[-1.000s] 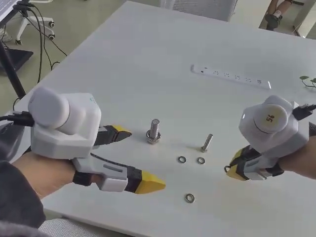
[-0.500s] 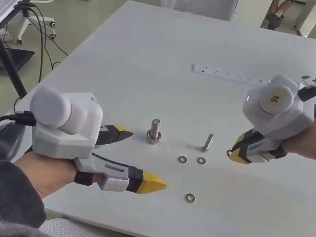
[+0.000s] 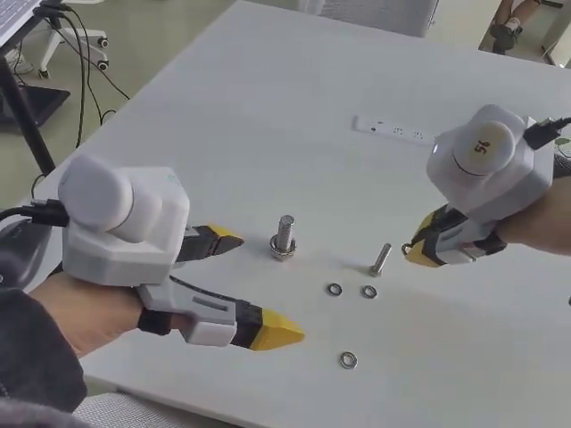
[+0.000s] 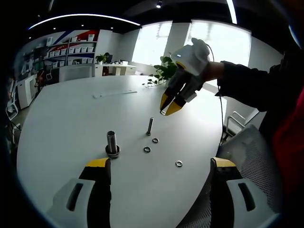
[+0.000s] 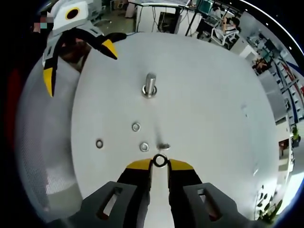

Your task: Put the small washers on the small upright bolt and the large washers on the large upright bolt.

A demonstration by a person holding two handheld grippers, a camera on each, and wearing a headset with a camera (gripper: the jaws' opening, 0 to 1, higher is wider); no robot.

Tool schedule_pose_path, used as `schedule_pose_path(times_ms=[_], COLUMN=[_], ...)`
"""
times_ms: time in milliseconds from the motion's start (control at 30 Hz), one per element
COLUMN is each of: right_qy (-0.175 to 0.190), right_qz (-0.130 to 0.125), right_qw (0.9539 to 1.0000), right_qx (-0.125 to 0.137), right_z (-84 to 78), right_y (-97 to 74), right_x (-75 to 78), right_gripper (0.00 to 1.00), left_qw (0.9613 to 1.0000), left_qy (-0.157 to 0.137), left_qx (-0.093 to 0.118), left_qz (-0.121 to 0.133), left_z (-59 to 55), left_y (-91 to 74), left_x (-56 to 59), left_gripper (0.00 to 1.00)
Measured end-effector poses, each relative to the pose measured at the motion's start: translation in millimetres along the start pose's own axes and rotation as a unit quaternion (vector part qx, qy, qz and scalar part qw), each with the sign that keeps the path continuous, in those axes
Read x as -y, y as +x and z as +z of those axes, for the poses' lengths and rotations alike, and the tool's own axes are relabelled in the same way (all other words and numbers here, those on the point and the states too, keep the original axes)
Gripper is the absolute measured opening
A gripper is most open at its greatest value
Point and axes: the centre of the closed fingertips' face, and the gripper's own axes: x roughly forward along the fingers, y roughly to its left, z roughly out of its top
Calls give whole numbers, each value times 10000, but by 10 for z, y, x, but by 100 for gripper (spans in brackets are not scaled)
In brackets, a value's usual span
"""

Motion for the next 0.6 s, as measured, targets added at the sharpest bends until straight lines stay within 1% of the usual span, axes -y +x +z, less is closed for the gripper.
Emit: schedule_pose_path(times_ms=[200,267,600], right_qy=[-47,-45,-93], right_qz=[35,54,132], right_qw=[10000,10000,9999], right_qx=[17,11,-61], right_z=[75,73,82], right_y=[52,87,201], right_x=[34,95,132], right_gripper=[13,13,13], left_qw=[10000,10000,9999], left_qy=[-18,-29,-73], left_qx=[7,12,3], left_qz=[39,52,104], left_z=[-8,-10,-34], left_y=[-17,-23,-45], left_x=[-15,-21,-45], left_gripper=[86,86,86])
